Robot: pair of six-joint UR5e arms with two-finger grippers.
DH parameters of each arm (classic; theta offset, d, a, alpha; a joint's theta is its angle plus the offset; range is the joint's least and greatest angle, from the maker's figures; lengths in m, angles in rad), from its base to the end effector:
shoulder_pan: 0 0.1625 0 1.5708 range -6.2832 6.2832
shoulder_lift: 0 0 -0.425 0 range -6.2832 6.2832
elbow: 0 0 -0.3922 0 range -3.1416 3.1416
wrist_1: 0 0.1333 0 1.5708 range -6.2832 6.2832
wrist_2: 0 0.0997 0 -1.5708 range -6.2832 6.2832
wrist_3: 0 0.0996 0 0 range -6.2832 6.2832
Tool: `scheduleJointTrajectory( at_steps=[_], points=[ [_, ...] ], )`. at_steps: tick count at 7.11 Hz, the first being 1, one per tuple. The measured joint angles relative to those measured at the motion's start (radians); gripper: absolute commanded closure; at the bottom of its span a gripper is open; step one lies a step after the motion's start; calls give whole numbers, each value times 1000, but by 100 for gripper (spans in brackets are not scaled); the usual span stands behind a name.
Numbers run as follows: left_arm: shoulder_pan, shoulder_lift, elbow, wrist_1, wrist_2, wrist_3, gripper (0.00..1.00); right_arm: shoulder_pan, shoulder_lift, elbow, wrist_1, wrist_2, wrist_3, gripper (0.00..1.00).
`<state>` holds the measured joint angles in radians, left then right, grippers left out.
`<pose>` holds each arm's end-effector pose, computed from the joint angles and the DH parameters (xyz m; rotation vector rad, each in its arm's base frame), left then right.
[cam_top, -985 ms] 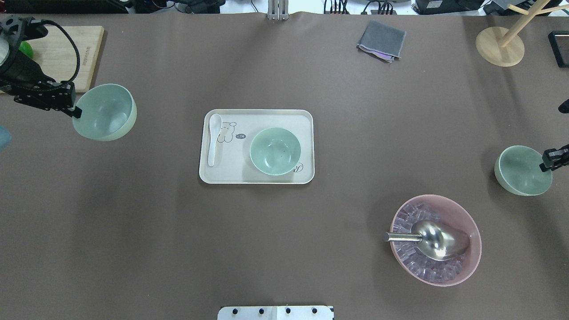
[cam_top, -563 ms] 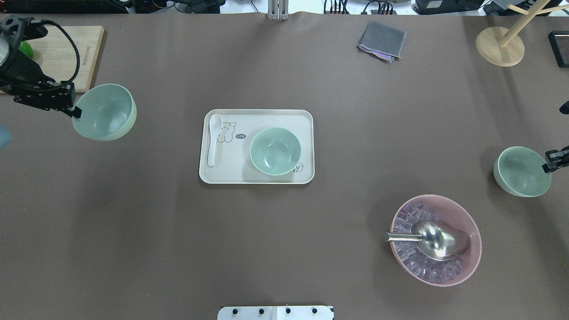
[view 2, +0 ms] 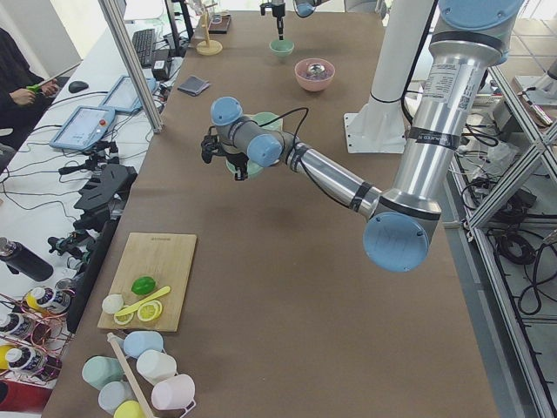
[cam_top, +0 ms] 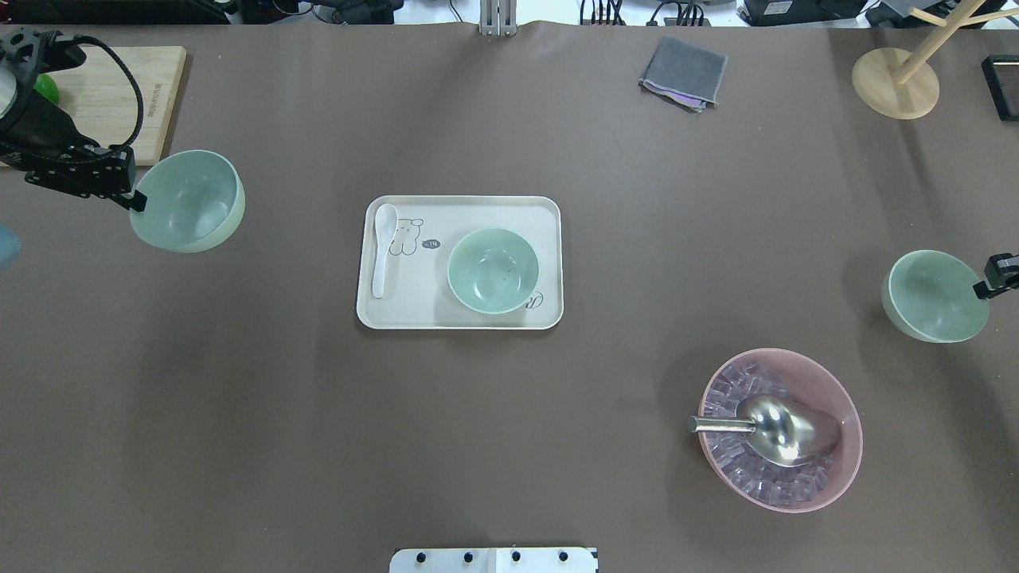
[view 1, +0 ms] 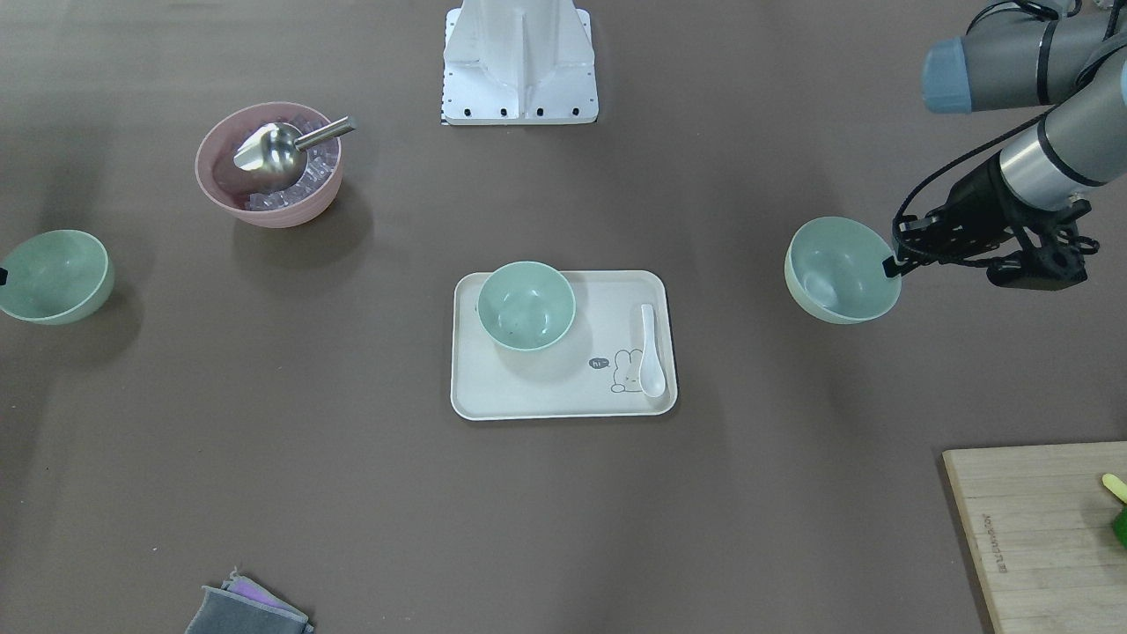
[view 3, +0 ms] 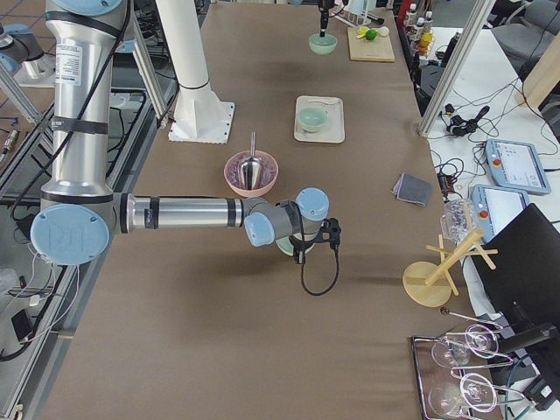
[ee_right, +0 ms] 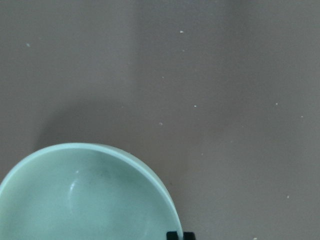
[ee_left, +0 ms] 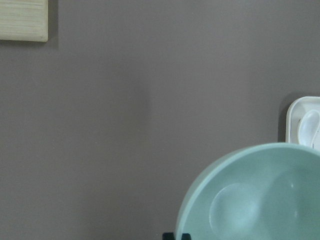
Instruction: Stack green bowls together
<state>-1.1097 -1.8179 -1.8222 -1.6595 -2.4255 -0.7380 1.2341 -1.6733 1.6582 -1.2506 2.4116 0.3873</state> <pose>0.2005 -0.5342 0.3863 -0.0134 0.9925 -0.0030 -0.0974 -0.4572 0.6246 -0.0271 -0.8812 -0.0810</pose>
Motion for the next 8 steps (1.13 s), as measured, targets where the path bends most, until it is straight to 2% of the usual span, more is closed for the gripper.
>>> scheduleJointTrajectory(
  at_steps=[3,5,8],
  points=[
    [61,-116,15,1,23,-195,100,39,8,59,-6,19,5,100],
    [183,-211,33,-1,118,-354,100,40,18,71,-10,18,11,100],
    [277,-346,70,49,207,-502,100,42,43,91,-75,-5,25,100]
  ],
)
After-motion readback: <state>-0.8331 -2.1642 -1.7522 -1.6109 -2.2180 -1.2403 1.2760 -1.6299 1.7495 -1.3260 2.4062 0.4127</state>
